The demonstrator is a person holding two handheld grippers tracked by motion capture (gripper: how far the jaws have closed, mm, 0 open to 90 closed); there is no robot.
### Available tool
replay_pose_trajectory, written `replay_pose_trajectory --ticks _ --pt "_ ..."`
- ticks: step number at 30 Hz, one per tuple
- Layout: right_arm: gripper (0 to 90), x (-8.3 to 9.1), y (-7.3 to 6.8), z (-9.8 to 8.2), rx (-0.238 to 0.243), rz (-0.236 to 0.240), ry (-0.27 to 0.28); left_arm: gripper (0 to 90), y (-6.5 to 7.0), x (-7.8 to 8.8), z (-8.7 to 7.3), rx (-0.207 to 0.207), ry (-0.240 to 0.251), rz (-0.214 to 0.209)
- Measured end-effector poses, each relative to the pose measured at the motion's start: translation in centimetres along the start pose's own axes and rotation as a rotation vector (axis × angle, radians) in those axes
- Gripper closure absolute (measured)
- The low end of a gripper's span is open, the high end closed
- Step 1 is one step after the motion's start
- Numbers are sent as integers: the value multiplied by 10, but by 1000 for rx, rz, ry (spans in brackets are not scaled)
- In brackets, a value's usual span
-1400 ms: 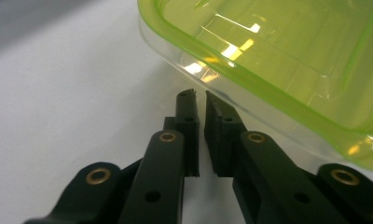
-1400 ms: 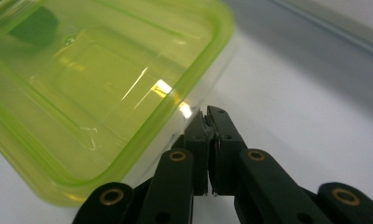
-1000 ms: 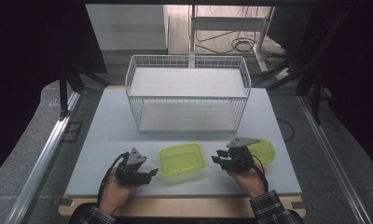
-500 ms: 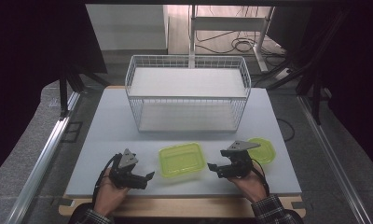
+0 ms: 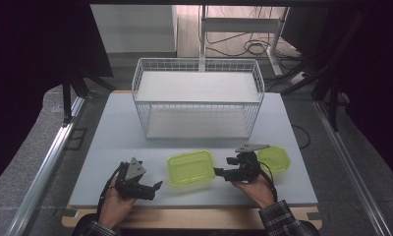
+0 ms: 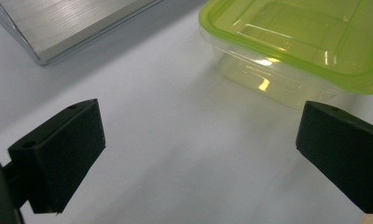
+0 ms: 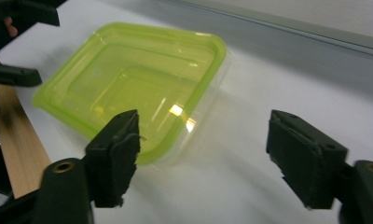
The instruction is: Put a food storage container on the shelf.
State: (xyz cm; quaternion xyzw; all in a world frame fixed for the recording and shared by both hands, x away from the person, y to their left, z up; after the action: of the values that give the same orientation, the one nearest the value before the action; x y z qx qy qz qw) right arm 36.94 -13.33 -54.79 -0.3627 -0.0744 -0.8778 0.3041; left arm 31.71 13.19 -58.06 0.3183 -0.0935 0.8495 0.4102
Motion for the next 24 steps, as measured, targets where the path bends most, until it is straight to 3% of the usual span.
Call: replay_pose_trajectory --ticks 9,19,20,24 --pt "434 -17 0 10 -73 49 -24 14 -4 0 -2 3 -7 22" --pt "597 -37 -3 12 -172 107 -134 16 -4 0 -3 -8 -26 25" --pt "641 -38 -3 11 -219 136 -157 16 -4 0 -4 -10 -30 25" --pt "687 -38 -3 11 -248 175 -183 15 -3 -1 -3 -13 -32 28"
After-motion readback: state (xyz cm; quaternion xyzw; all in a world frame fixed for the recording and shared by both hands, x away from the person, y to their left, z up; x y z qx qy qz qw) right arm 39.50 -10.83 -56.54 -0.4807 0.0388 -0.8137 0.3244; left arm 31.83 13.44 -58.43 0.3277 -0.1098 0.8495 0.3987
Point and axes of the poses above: each handheld gripper's, and its own axes: x roughly backward along the jaws, z roughly out of its top, y roughly to its right, the point moved 9 cm from there along -x, roughly forward along the jaws, and after that the axes turned 15 degrees about -z, right-handed, at the moved point
